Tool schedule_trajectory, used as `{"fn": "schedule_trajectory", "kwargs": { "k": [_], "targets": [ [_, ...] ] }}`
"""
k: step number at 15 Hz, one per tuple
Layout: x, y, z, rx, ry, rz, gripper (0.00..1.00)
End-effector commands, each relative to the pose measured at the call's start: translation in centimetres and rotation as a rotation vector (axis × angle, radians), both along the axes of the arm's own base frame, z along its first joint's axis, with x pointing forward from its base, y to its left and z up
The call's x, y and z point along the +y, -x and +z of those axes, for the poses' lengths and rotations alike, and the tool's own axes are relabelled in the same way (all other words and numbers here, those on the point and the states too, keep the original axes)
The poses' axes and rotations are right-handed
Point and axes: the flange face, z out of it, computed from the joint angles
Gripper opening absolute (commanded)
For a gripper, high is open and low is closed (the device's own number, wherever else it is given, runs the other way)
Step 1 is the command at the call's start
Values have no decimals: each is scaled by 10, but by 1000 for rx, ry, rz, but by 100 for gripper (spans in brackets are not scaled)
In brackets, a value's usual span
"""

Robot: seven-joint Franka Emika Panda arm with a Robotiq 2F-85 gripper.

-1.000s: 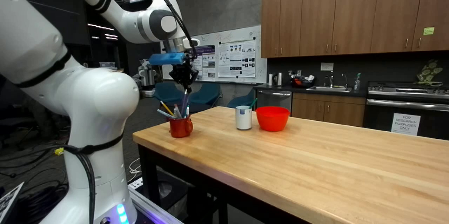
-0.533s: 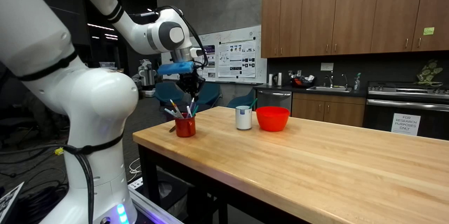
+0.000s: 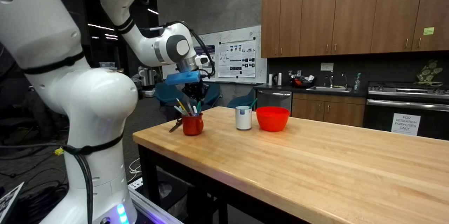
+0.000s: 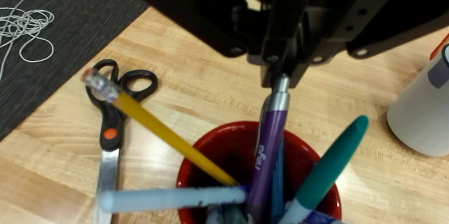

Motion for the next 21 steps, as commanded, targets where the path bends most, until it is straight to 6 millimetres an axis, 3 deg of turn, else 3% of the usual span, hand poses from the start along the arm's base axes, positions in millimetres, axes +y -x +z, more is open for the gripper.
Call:
{"fn": "schedule_trajectory", "kwargs": {
  "k": [1, 7, 8, 11, 19, 21],
  "targets": [
    [2, -6, -5, -40, 6, 30, 2],
    [-3, -6, 6, -62, -2, 30, 2],
    [-5, -7, 8, -64, -2, 26, 35],
    [-9, -7, 13, -66, -4, 17, 46],
    [-21, -4, 50, -108, -1, -6, 98],
    [-32, -10, 62, -126, -11, -59, 100]
  ]
}}
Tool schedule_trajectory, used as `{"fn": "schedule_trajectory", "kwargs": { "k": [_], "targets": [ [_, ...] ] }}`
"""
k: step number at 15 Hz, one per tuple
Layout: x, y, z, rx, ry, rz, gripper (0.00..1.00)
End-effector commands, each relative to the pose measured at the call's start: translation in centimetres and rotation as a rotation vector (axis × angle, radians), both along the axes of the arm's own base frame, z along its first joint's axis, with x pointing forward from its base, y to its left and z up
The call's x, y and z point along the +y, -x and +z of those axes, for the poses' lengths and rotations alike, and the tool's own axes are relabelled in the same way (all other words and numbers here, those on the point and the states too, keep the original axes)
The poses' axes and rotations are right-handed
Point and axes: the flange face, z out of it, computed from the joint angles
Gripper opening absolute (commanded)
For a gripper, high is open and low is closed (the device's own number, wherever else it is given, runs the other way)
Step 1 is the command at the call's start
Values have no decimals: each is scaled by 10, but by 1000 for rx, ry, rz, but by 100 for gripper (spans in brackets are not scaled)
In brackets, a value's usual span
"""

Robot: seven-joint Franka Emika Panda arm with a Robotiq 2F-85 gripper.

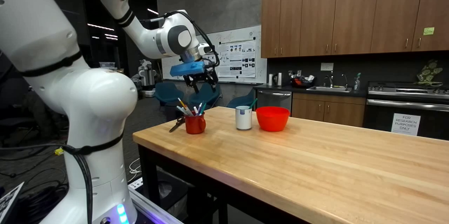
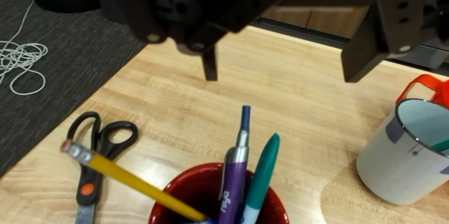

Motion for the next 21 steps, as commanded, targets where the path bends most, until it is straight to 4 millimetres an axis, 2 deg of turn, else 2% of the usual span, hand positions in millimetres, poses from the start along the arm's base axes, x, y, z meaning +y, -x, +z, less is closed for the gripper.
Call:
{"fn": "schedule_trajectory", "kwargs": {
  "k": [1, 3, 7, 10, 13, 16, 21],
  "targets": [
    [-26, -10, 25, -34, -4, -101, 100],
    [-51, -24, 30, -60, -16, -228, 100],
    [-99, -50, 27, -66, -9, -456, 100],
    [-117, -62, 20, -36, 22, -626, 100],
    [-122, -71, 8, 17, 50, -791, 100],
    [-118, -79, -3, 57, 21, -914, 100],
    [-116, -97, -9, -4, -53, -1020, 100]
  ]
}}
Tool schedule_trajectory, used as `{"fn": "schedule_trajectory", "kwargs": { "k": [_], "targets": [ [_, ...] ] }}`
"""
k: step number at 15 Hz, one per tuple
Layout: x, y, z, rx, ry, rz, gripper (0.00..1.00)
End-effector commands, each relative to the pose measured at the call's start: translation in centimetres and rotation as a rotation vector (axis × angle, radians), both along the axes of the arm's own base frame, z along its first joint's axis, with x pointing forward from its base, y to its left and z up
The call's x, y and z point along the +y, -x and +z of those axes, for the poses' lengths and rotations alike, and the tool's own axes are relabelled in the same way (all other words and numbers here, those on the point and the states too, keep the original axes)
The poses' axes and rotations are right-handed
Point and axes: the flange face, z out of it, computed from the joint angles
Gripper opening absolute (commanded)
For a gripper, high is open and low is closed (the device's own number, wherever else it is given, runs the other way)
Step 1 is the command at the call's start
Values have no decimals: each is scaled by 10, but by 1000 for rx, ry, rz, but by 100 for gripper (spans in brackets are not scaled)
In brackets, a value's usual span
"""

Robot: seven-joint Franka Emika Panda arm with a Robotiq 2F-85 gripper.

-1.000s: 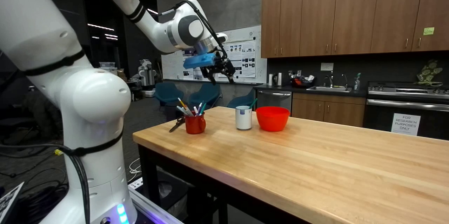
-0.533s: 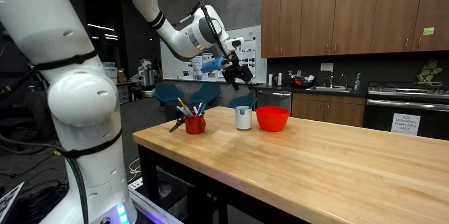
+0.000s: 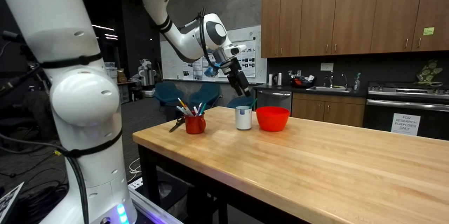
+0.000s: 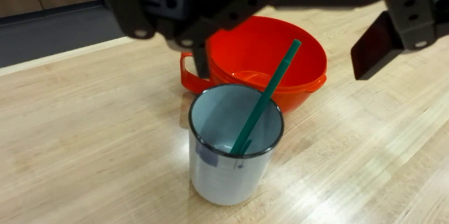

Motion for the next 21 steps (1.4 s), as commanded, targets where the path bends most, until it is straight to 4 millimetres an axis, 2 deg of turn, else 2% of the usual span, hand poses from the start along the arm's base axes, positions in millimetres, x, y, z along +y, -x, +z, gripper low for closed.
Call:
{"fn": "schedule_trajectory", "kwargs": {
  "k": [1, 11, 18, 19, 21],
  "targets": [
    [-5, -18, 0, -51, 13, -78, 100],
    [-34, -43, -3, -101, 56, -205, 100],
    [-37, -44, -16, -43, 23, -249, 100],
    [-36, -44, -18, -35, 19, -253, 78],
    [-35, -44, -20, -24, 7, -261, 69]
  ]
}}
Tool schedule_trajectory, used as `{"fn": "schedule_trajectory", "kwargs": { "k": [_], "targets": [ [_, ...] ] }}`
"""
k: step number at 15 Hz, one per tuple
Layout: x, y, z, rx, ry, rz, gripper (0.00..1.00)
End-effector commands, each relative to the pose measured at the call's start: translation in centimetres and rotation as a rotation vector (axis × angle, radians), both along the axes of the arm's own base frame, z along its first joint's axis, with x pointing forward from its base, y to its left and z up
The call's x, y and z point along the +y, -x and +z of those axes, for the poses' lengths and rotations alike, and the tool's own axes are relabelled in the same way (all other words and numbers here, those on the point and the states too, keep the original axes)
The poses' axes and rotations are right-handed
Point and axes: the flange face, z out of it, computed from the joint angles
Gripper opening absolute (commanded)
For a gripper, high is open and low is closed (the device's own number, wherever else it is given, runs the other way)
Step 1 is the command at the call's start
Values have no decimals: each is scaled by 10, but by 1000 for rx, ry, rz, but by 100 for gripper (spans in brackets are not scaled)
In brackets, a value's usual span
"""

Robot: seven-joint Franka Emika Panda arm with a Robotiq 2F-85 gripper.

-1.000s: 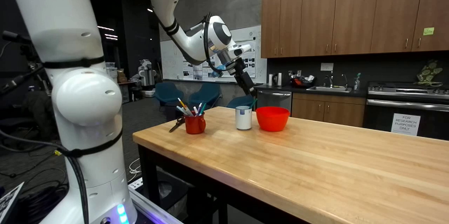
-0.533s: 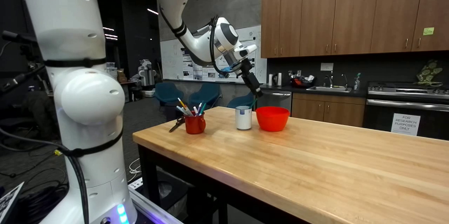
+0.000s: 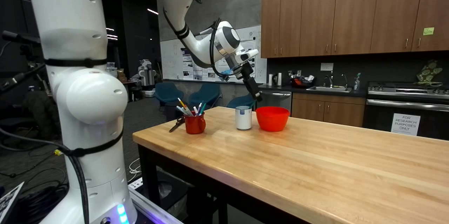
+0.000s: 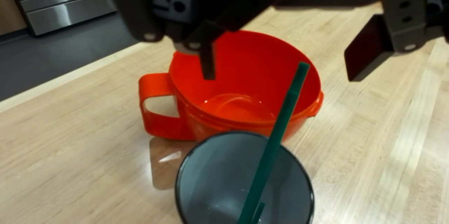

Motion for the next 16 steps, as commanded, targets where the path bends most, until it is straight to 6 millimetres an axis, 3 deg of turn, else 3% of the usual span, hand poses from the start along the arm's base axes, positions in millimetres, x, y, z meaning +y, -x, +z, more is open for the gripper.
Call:
{"fn": "schedule_trajectory", "kwargs": {
  "k": [1, 5, 9, 16],
  "targets": [
    [2, -3, -1, 22, -24, -25, 61],
    [7, -2, -2, 30, -41, -38, 28],
    [13, 3, 9, 5, -43, -27, 1],
    [26, 23, 58, -77, -79, 40, 2]
  ]
}}
